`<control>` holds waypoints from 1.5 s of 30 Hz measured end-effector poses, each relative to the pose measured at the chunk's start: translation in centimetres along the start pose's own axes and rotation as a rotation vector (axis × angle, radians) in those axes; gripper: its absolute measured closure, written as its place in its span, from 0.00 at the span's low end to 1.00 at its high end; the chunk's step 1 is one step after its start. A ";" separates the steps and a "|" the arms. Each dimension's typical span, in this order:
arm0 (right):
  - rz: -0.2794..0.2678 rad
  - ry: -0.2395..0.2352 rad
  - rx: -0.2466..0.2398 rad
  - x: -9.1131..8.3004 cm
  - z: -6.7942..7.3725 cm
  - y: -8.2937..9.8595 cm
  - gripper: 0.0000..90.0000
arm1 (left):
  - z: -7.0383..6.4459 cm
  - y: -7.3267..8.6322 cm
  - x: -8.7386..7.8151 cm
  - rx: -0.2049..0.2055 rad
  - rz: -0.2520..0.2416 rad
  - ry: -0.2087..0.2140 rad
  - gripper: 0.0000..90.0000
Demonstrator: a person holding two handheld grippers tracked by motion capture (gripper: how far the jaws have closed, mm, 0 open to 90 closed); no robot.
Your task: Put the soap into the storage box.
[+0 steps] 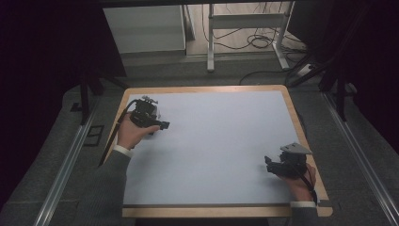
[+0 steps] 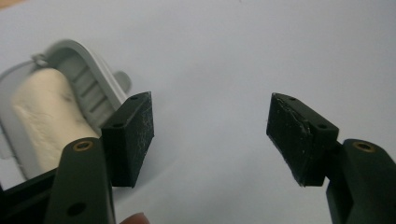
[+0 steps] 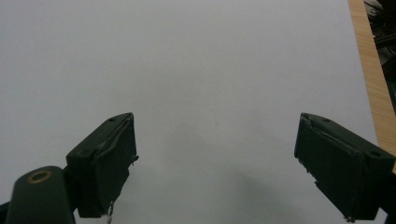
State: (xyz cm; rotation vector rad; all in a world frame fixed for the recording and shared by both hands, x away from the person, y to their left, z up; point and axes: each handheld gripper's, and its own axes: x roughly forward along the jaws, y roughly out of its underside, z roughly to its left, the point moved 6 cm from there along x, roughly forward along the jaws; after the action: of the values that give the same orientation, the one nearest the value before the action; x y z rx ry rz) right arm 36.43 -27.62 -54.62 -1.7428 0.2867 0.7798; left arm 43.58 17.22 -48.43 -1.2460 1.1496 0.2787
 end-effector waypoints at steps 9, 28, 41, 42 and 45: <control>0.004 0.000 -0.002 0.1 0.1 0.0 0.14 | -3.3 2.2 1.2 0.066 -0.009 0.048 0.36; -0.003 -0.001 -0.007 -0.1 0.2 -0.1 0.14 | -6.1 7.5 2.6 0.100 -0.028 0.120 0.35; -0.004 0.002 -0.009 -0.1 0.4 -0.2 0.14 | -5.8 9.0 3.1 0.071 -0.028 0.132 0.35; -0.005 0.000 -0.009 -0.1 0.4 -0.2 0.14 | -5.8 9.0 3.1 0.067 -0.028 0.132 0.35; -0.005 -0.001 -0.009 -0.1 0.5 -0.2 0.14 | -5.7 9.0 3.2 0.069 -0.029 0.129 0.34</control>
State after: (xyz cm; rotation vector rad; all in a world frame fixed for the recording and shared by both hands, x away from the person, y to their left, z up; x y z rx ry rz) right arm 36.27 -27.15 -54.46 -1.7510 0.2790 0.7794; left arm 35.55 14.48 -55.65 -1.2324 1.2409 0.1372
